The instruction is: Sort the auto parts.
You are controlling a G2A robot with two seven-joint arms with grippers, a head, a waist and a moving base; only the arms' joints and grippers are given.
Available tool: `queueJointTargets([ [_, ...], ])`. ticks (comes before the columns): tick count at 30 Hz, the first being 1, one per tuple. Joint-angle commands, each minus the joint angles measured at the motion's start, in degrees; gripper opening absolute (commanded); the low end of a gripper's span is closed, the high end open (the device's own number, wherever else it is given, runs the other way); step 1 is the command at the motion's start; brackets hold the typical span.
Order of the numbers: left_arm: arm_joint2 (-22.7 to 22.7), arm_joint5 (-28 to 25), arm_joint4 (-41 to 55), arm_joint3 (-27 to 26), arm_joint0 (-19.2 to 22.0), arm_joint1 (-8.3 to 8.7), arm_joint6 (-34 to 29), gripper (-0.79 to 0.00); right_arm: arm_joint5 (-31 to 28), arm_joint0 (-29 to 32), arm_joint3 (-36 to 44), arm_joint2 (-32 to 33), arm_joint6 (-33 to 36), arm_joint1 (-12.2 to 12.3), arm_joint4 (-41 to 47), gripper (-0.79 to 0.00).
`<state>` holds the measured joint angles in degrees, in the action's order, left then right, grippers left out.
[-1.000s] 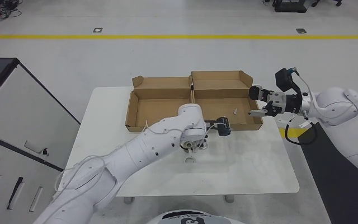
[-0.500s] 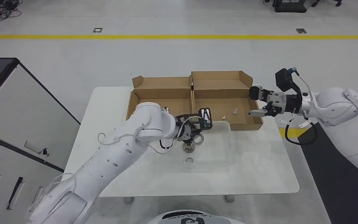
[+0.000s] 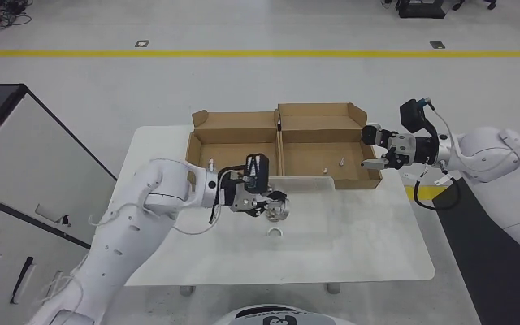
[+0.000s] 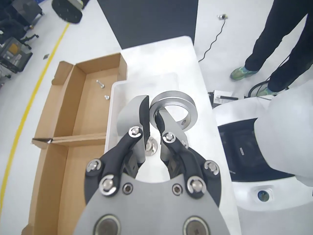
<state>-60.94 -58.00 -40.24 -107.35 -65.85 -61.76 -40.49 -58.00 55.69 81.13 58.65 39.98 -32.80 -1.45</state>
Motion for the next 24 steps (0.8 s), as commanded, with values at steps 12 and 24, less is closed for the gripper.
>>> queueJointTargets([
  [12,-2.2,0.8,0.4,0.1,-1.8,0.26,6.0,-0.785,0.0,0.0,0.0,0.0,0.0,0.0,0.0,0.0],
  [24,-2.4,0.0,10.6,-2.7,-5.3,2.7,29.5,-0.785,0.0,0.0,0.0,0.0,0.0,0.0,0.0,0.0],
])
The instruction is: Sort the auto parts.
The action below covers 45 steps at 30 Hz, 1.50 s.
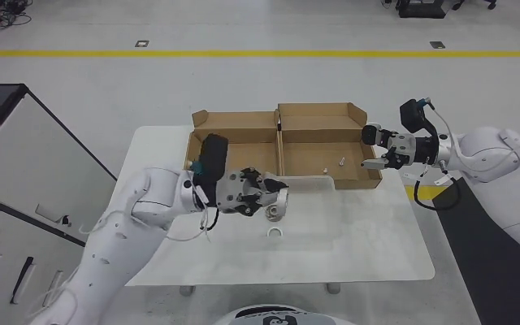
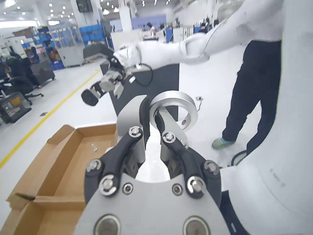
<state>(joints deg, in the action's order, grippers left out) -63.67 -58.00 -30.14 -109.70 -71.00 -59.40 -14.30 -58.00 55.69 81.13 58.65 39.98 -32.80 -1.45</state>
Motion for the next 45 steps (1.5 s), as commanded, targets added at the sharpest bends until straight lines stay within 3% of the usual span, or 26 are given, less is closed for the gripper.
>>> queueJointTargets([
  [1,0.7,0.0,1.3,-0.8,-0.3,0.6,6.2,-0.785,0.0,0.0,0.0,0.0,0.0,0.0,0.0,0.0],
  [11,5.2,0.0,-6.0,-2.6,-0.4,4.39,33.3,-0.785,0.0,0.0,0.0,0.0,0.0,0.0,0.0,0.0],
  [17,10.9,0.0,-19.4,-1.5,0.9,7.03,58.8,-0.785,0.0,0.0,0.0,0.0,0.0,0.0,0.0,0.0],
  [18,11.8,0.0,-21.6,-1.1,1.3,7.48,60.6,-0.785,0.0,0.0,0.0,0.0,0.0,0.0,0.0,0.0],
  [26,12.5,0.0,-22.1,-1.2,2.5,9.9,60.6,-0.785,0.0,0.0,0.0,0.0,0.0,0.0,0.0,0.0],
  [35,10.1,0.0,-32.4,3.9,2.6,12.34,60.6,-0.785,0.0,0.0,0.0,0.0,0.0,0.0,0.0,0.0],
  [45,11.0,0.0,-19.8,-0.5,2.8,12.52,60.6,-0.785,0.0,0.0,0.0,0.0,0.0,0.0,0.0,0.0],
])
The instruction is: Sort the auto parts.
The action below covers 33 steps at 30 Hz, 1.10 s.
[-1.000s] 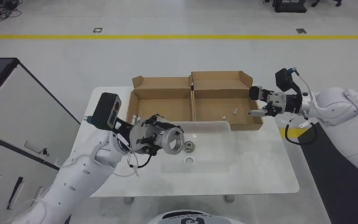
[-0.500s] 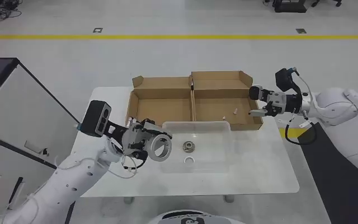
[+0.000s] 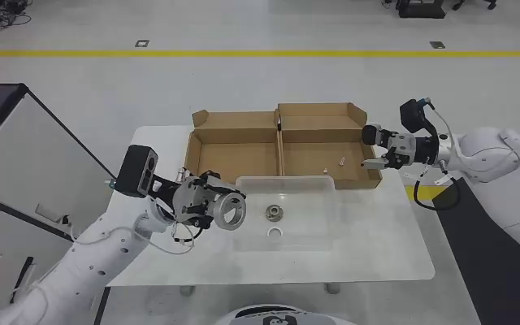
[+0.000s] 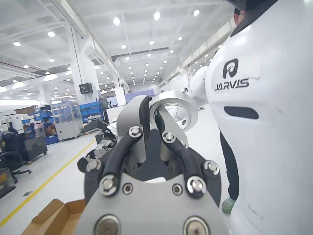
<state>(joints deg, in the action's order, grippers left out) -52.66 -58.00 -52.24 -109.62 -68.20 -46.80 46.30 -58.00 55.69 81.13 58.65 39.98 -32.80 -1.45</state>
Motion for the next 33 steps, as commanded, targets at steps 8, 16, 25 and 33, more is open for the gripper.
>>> queueJointTargets([
  [8,-1.8,0.0,14.9,-4.5,-0.5,-1.54,0.0,-0.785,0.0,0.0,0.0,0.0,0.0,0.0,0.0,0.0],
  [16,-2.8,0.0,12.3,-2.9,-1.4,-2.12,0.0,-0.785,0.0,0.0,0.0,0.0,0.0,0.0,0.0,0.0],
  [25,-2.0,0.0,3.3,2.7,-0.9,0.05,0.0,-0.785,0.0,0.0,0.0,0.0,0.0,0.0,0.0,0.0],
  [33,-1.0,0.0,5.2,0.9,-0.4,1.59,0.0,-0.785,0.0,0.0,0.0,0.0,0.0,0.0,0.0,0.0],
])
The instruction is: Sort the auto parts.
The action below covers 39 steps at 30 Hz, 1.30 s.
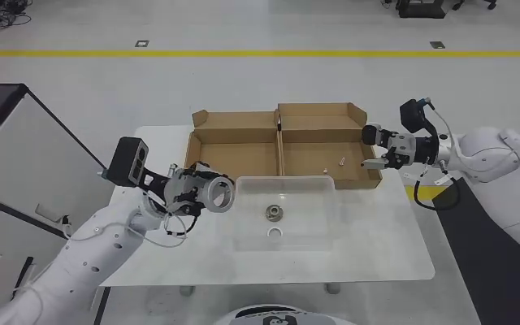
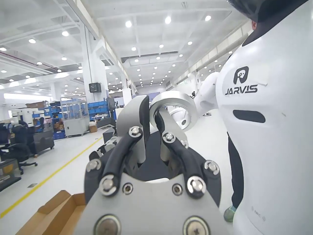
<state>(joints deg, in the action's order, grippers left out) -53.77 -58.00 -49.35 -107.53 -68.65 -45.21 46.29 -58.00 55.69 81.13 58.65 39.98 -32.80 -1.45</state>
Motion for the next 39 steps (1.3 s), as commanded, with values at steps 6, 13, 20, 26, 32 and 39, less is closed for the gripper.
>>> queueJointTargets([
  [6,-0.2,0.0,11.4,-7.1,0.1,-0.71,0.0,-0.785,0.0,0.0,0.0,0.0,0.0,0.0,0.0,0.0],
  [13,-2.5,0.0,17.1,-10.9,-1.0,-2.64,0.0,-0.785,0.0,0.0,0.0,0.0,0.0,0.0,0.0,0.0],
  [20,-3.4,0.0,14.8,-10.8,-1.7,-3.45,0.0,-0.785,0.0,0.0,0.0,0.0,0.0,0.0,0.0,0.0],
  [26,-3.4,0.0,14.8,-10.8,-1.7,-3.45,0.0,-0.785,0.0,0.0,0.0,0.0,0.0,0.0,0.0,0.0],
  [32,-3.4,0.0,14.8,-10.8,-1.7,-3.45,0.0,-0.785,0.0,0.0,0.0,0.0,0.0,0.0,0.0,0.0],
  [39,-2.5,3.2,15.6,-10.3,-2.2,-3.85,-10.3,-0.785,0.0,0.0,0.0,0.0,0.0,0.0,0.0,0.0],
])
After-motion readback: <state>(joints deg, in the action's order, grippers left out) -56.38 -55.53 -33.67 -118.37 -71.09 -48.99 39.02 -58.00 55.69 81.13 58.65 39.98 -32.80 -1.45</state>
